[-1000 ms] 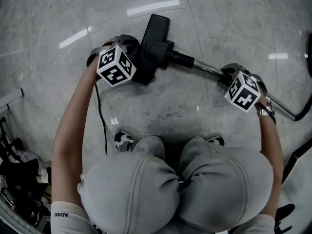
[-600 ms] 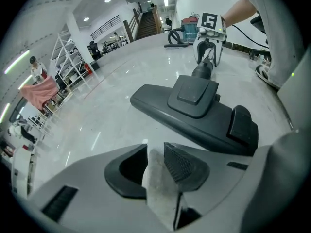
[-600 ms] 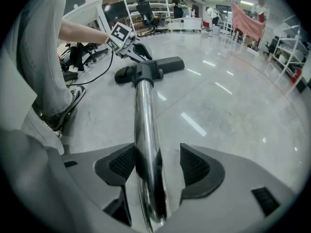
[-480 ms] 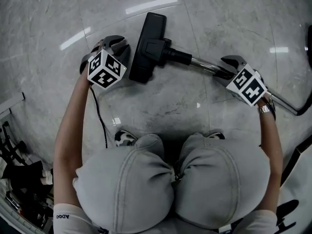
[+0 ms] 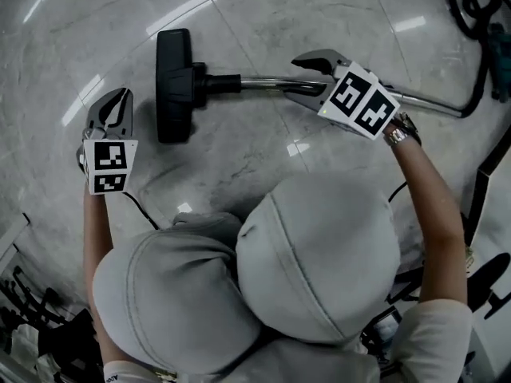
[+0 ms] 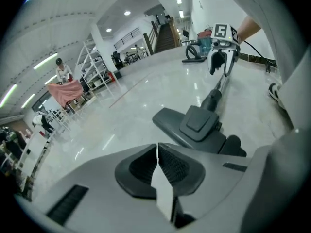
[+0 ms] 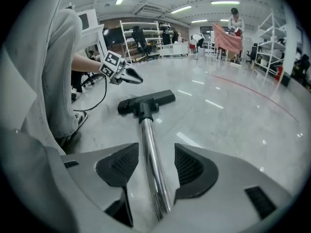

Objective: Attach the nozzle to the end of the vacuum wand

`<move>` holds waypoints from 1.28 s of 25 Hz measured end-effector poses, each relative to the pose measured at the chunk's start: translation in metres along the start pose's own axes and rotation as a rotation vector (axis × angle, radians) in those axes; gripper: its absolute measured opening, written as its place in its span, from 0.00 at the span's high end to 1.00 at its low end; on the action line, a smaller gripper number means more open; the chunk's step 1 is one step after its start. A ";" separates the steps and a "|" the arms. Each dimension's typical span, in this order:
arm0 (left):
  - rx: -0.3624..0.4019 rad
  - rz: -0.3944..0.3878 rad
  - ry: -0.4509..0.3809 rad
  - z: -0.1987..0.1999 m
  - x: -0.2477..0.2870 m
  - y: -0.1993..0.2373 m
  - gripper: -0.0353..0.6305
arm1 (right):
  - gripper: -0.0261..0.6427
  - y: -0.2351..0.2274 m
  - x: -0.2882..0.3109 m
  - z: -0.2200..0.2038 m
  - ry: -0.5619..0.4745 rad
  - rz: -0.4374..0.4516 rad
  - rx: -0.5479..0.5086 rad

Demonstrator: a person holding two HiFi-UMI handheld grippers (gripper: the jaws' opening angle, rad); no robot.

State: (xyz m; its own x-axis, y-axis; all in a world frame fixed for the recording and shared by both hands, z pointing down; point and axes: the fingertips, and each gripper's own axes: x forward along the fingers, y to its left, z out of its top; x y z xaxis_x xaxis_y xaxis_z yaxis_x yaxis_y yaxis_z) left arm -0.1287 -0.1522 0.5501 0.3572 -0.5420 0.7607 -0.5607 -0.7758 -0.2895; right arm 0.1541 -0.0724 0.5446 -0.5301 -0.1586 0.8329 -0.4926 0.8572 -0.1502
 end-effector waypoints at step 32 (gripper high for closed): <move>-0.281 -0.057 -0.622 0.204 -0.079 -0.056 0.93 | 0.95 -0.007 -0.135 0.099 -0.530 -0.292 0.261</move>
State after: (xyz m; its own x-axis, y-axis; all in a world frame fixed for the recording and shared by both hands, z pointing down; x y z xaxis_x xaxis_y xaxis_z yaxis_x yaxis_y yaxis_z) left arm 0.0267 -0.1320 0.3883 0.7076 -0.6527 0.2705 -0.6708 -0.7409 -0.0331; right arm 0.1607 -0.1058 0.3806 -0.5846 -0.6434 0.4942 -0.7835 0.6059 -0.1380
